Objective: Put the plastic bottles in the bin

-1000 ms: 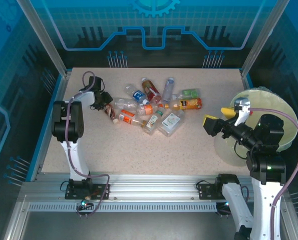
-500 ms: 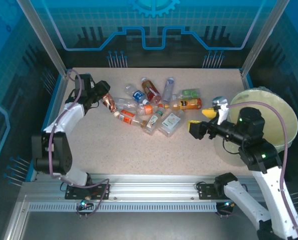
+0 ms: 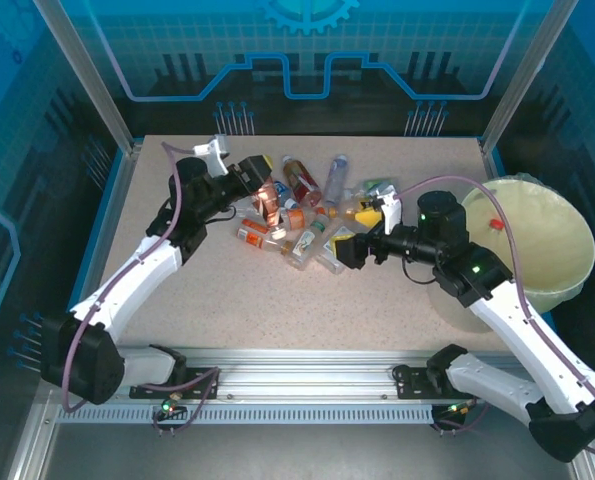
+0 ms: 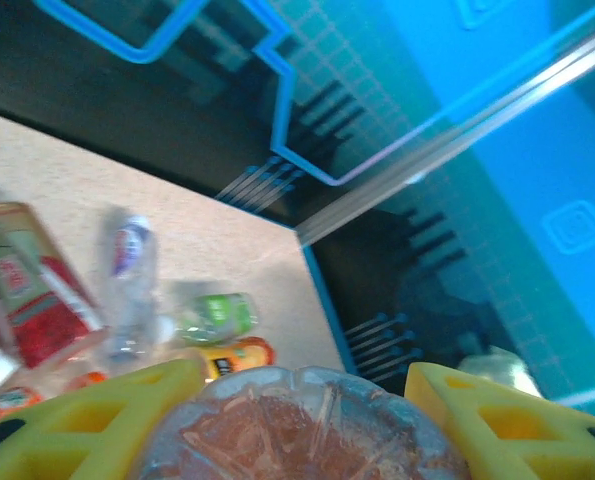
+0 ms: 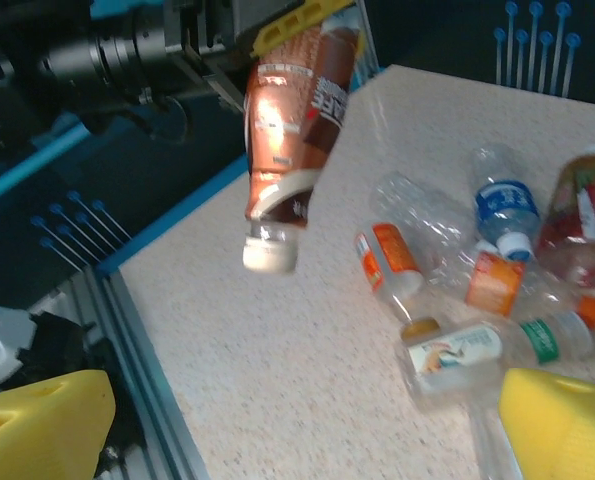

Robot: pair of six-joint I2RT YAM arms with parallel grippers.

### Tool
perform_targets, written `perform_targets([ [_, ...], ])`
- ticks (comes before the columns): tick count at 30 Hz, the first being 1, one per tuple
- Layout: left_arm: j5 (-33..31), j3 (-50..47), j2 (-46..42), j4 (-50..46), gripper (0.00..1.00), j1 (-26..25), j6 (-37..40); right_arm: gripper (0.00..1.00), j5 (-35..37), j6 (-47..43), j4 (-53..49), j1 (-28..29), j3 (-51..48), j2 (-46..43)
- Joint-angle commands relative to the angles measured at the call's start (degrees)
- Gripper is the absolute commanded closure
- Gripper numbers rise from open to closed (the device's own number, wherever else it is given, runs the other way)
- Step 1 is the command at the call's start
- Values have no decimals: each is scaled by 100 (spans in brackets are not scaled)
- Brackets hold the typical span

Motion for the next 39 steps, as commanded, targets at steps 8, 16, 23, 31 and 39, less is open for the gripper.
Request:
perform_targets([
  [8, 479, -138, -108, 1667, 62, -980, -193, 0, -796, 1094, 1810, 413, 269, 883],
  [16, 624, -103, -11, 2012, 62, -1429, 237, 0, -878, 1127, 2084, 662, 441, 1304],
  [23, 1034, -76, 145, 2327, 61, -1451, 145, 16, -745, 1097, 2028, 672, 482, 1253],
  [31, 1116, -95, 238, 2411, 59, -1470, 92, 41, -533, 959, 1573, 671, 568, 1283],
  [39, 804, -32, 173, 1693, 30, -1461, 380, 55, 810, 732, 735, 655, 588, 1074],
])
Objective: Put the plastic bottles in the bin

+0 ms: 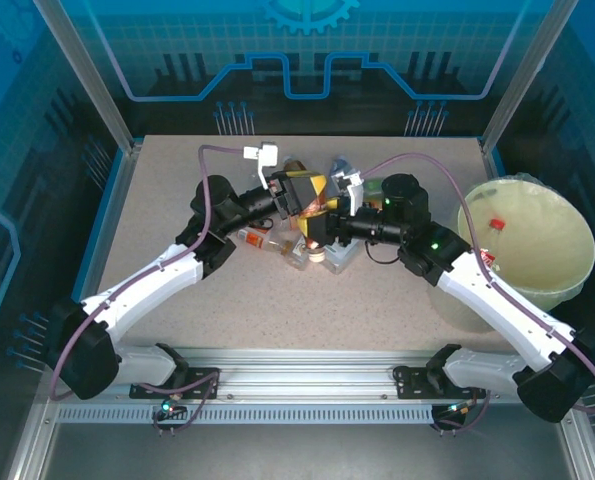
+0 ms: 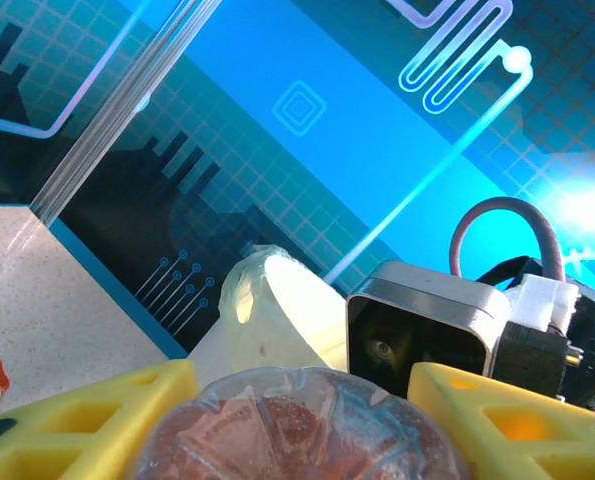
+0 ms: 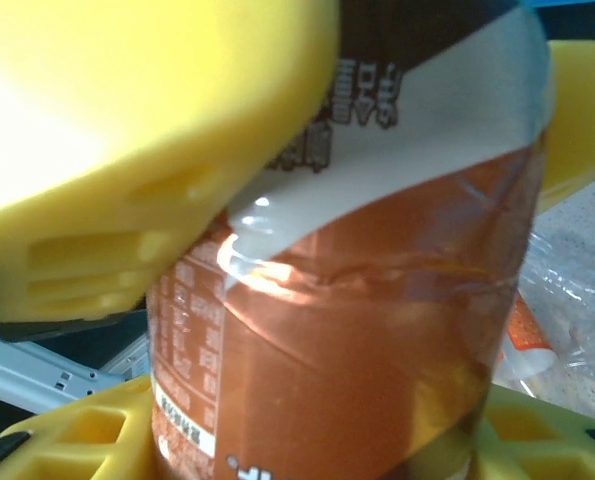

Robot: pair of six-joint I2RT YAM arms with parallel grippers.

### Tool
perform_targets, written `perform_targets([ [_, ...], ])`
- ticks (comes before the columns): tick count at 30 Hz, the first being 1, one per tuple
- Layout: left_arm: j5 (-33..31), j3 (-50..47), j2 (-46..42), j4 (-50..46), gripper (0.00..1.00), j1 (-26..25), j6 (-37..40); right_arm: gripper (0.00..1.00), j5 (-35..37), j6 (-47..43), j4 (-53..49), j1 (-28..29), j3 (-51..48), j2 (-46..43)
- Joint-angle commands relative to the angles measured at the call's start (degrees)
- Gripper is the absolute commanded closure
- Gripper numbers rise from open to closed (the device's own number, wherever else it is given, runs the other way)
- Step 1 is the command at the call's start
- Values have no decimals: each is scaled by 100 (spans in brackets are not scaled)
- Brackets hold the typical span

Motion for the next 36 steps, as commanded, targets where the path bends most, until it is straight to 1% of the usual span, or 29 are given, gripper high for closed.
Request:
perform_targets([
  [1, -374, 47, -59, -509, 22, -16, 358, 55, 1231, -237, -771, 18, 216, -156],
  [2, -528, 41, -100, -649, 13, -19, 434, 56, 1549, -292, -1018, 12, 251, -197],
  [3, -656, 20, -155, -735, 7, -15, 531, 56, 1828, -356, -1205, 4, 278, -235],
  [5, -871, -49, -275, -829, 1, -20, 666, 57, 2222, -453, -1456, -24, 289, -353],
  [10, -1607, -280, -548, -1042, 1, -16, 806, 56, 3069, -743, -1896, -83, 307, -789],
  [13, -2309, -438, -672, -1300, 1, -20, 816, 56, 3688, -918, -2101, -112, 341, -1118],
  [17, -3362, -518, -800, -1906, 1, -11, 731, 57, 4467, -1182, -2237, -197, 360, -1592],
  [21, -3889, -531, -864, -2389, 1, -3, 765, 58, 5055, -1399, -2282, -380, 401, -1976],
  [27, -4292, -749, -951, -2632, 1, 10, 772, 58, 5267, -1599, -2378, -1000, 540, -2296],
  [30, -4523, -807, -987, -2784, 1, 19, 721, 58, 5385, -1663, -2315, -1439, 523, -2417],
  [33, -4624, -782, -996, -2985, 1, 51, 678, 58, 5458, -1690, -2301, -2001, 516, -2488],
  [36, -4688, -774, -996, -3125, 1, 92, 616, 59, 5567, -1645, -2629, -2660, 641, -2418],
])
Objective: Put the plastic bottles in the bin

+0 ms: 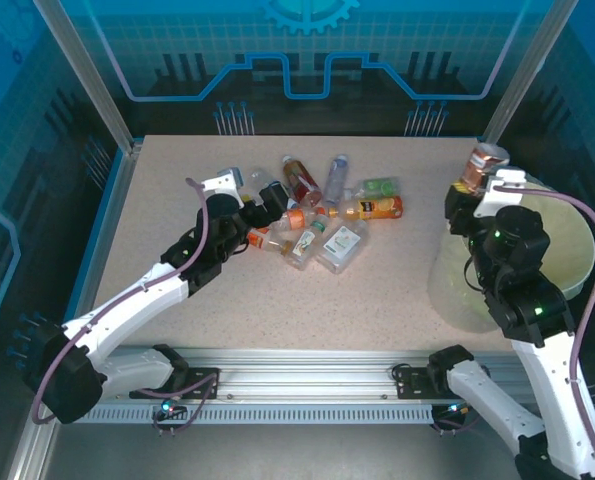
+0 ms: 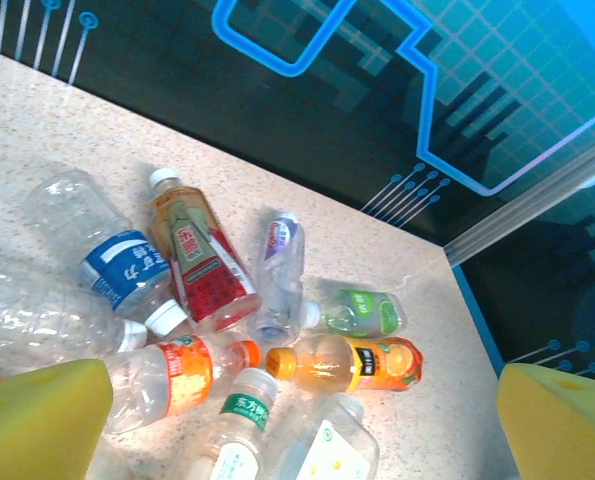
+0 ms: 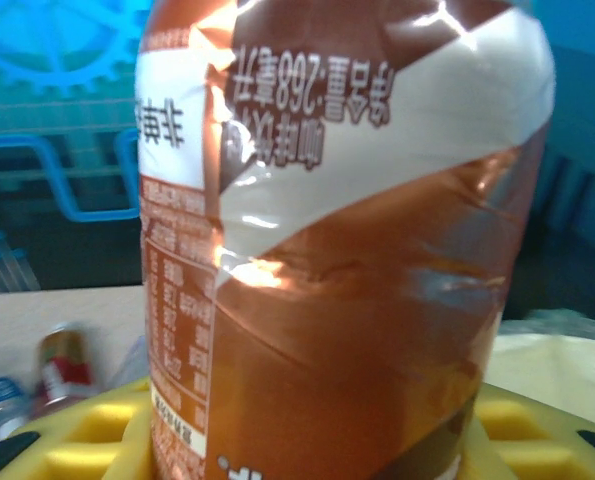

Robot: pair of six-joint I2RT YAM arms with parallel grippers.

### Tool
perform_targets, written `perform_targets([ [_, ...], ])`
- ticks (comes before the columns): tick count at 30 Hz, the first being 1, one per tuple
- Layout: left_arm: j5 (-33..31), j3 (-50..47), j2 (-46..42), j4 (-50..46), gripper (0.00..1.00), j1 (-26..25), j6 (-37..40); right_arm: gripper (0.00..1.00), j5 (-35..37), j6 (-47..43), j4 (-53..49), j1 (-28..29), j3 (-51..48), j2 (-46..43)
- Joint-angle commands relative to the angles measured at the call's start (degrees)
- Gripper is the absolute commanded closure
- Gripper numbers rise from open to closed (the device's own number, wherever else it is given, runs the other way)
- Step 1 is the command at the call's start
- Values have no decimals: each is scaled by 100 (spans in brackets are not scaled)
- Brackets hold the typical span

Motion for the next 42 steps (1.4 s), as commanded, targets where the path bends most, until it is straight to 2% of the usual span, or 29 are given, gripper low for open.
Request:
perform_targets([
  [1, -309, -16, -153, -260, 1, 77, -5, 59, 145, -98, -469, -707, 295, 65],
  [6, -235, -27, -146, -349, 1, 195, -83, 57, -1070, 4, -1453, -2166, 612, 355],
  [8, -232, -13, -139, -425, 1, 253, -130, 57, -1158, 115, -1699, -2614, 610, 490],
  [11, -228, -31, -154, -510, 1, 315, -213, 57, -927, 257, -1726, -2983, 421, 607],
  [15, -300, -75, -132, -674, 1, 413, -346, 55, -83, 384, -1161, -3037, -135, 636],
  [22, -322, -229, 100, -1239, 1, 849, -1038, 54, 569, 590, 66, -3037, -1174, 632],
  [27, -197, -319, 431, -1680, 1, 1237, -1625, 51, 619, 673, 547, -3045, -1624, 539],
  [30, 9, -357, 692, -1759, 1, 1417, -1842, 46, 648, 741, 672, -3054, -1677, 572],
  [37, 197, -174, 1170, -1923, 1, 1466, -1906, 28, 536, 809, 501, -3054, -1621, 640],
  [42, 300, -28, 1361, -2050, 1, 1467, -1960, 22, 474, 865, 361, -3052, -1545, 563],
])
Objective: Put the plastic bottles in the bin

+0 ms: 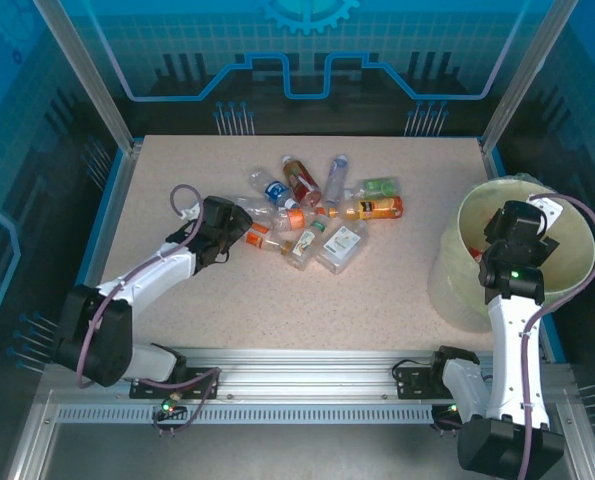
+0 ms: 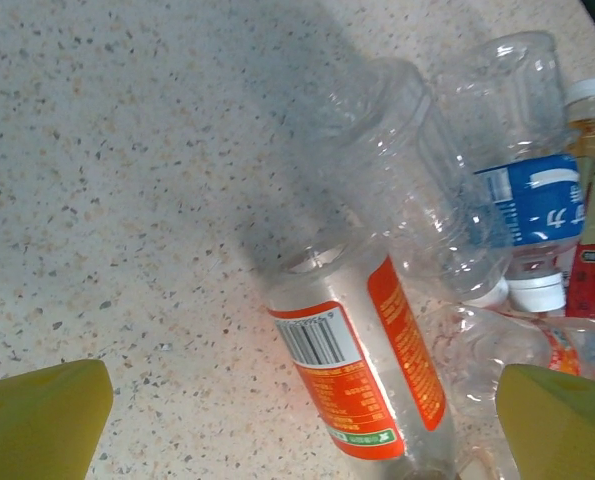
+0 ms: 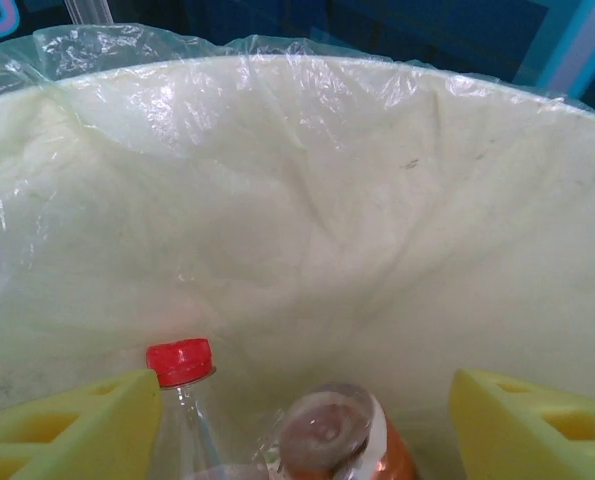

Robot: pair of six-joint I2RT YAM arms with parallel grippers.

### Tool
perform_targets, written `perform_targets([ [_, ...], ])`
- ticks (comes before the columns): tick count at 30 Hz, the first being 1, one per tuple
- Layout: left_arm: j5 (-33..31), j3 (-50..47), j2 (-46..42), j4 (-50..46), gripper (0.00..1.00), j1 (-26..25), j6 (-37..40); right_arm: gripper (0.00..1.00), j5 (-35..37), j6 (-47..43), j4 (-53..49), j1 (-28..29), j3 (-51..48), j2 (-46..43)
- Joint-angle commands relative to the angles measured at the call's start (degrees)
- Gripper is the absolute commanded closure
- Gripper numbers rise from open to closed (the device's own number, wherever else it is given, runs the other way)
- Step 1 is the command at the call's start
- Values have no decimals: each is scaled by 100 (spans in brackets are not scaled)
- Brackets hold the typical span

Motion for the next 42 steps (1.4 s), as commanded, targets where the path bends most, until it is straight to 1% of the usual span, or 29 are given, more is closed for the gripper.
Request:
perform_targets([
  [1, 164, 249, 107, -202, 1, 42, -111, 22, -13, 93, -40, -75, 107, -104],
  [6, 209, 275, 161, -256, 1, 85, -162, 18, -111, 220, -258, -73, 259, -260],
  [9, 218, 270, 156, -278, 1, 121, -189, 14, -399, 330, -438, -66, 426, -404],
  [11, 221, 273, 156, -285, 1, 138, -204, 8, -611, 504, -532, -25, 512, -527],
  [13, 239, 285, 164, -293, 1, 156, -220, 4, -706, 714, -652, 50, 636, -624],
  [14, 269, 289, 158, -296, 1, 169, -209, 0, -757, 821, -706, 122, 710, -665],
  [15, 296, 297, 160, -289, 1, 174, -196, 0, -769, 916, -773, 206, 785, -705],
  [19, 436, 333, 144, -226, 1, 182, -110, 0, -758, 1102, -904, 945, 1152, -829],
  [22, 626, 316, 130, -84, 1, 182, -81, 0, -836, 897, -777, 1765, 1409, -802],
  [24, 813, 281, 131, 42, 1, 191, -47, 0, -1031, 653, -659, 2245, 1541, -714],
  [28, 1144, 235, 110, 254, 1, 211, 103, 0, -1663, 461, -820, 3055, 1951, -195],
  [31, 1297, 235, 79, 360, 1, 218, 252, 0, -1716, 401, -846, 3820, 2163, 297],
  [33, 1363, 231, 59, 394, 1, 213, 302, 0, -1546, 390, -691, 4331, 2158, 562],
  [36, 1455, 179, 29, 442, 1, 218, 360, 0, -1033, 596, -559, 4954, 2098, 995],
  [40, 1408, 135, -1, 382, 1, 218, 400, 0, 76, 1373, -585, 5585, 1829, 1564],
  [42, 1377, 97, -19, 363, 1, 224, 418, 0, 339, 1903, -597, 5753, 1608, 1770],
])
